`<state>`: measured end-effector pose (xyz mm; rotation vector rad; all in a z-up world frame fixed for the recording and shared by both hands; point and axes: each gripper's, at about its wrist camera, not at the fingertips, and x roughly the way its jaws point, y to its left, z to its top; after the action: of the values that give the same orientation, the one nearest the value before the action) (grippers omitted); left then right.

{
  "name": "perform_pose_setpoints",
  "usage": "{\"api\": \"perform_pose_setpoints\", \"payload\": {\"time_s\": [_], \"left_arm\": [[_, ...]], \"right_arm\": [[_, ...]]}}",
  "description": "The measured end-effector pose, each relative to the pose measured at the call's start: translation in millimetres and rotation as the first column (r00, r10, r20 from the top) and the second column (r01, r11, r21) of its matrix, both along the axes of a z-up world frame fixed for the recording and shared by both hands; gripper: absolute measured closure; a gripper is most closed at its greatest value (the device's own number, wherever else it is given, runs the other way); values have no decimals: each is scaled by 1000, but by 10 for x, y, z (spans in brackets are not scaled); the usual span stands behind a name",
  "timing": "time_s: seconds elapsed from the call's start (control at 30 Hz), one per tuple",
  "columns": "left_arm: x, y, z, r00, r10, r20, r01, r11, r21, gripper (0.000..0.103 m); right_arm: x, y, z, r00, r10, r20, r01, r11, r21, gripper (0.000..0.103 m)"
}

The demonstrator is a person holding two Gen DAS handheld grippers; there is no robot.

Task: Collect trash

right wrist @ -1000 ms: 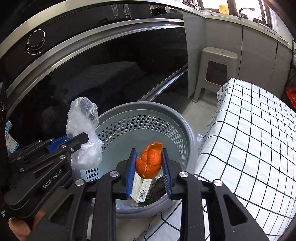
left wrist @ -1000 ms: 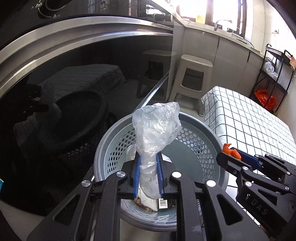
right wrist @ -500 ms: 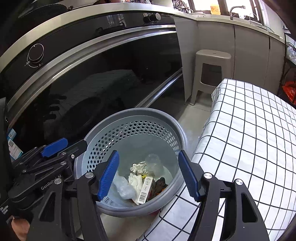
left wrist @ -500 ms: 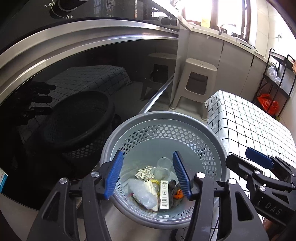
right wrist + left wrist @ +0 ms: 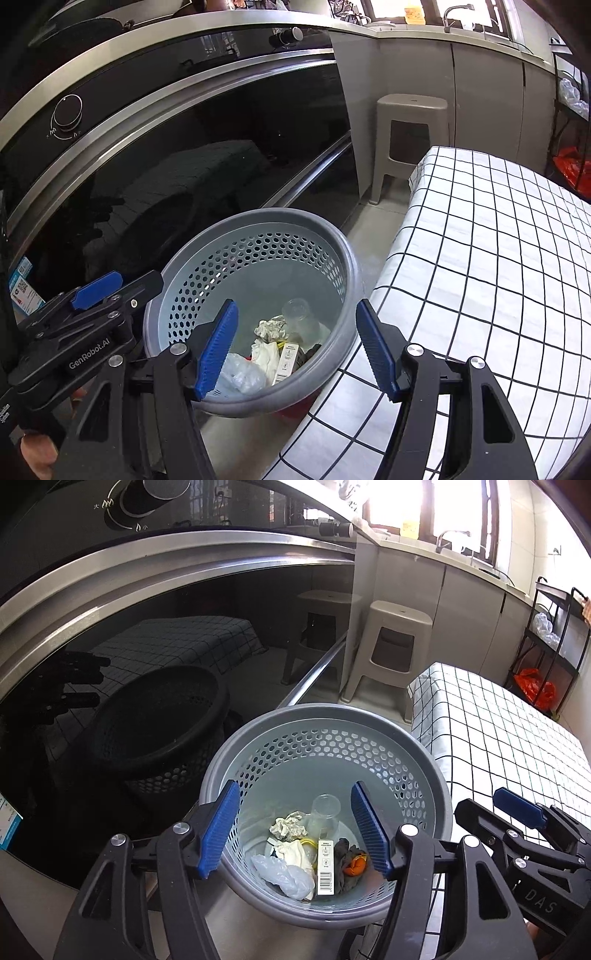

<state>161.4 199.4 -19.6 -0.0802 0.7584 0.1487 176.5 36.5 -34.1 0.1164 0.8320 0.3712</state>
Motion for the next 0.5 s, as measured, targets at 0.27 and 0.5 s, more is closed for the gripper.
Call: {"api": "perform_pose_setpoints", "payload": {"time_s": [0.27, 0.5], "left_arm": [[-56, -44, 54, 1000, -1, 21, 1, 1000, 8, 33], [-110, -84, 100, 999, -1, 35, 1, 1000, 13, 30]], "right_arm": [[-77, -120, 11, 1000, -25, 9, 25, 1000, 4, 38], [-159, -159, 33, 998, -51, 29, 51, 999, -4, 35]]}}
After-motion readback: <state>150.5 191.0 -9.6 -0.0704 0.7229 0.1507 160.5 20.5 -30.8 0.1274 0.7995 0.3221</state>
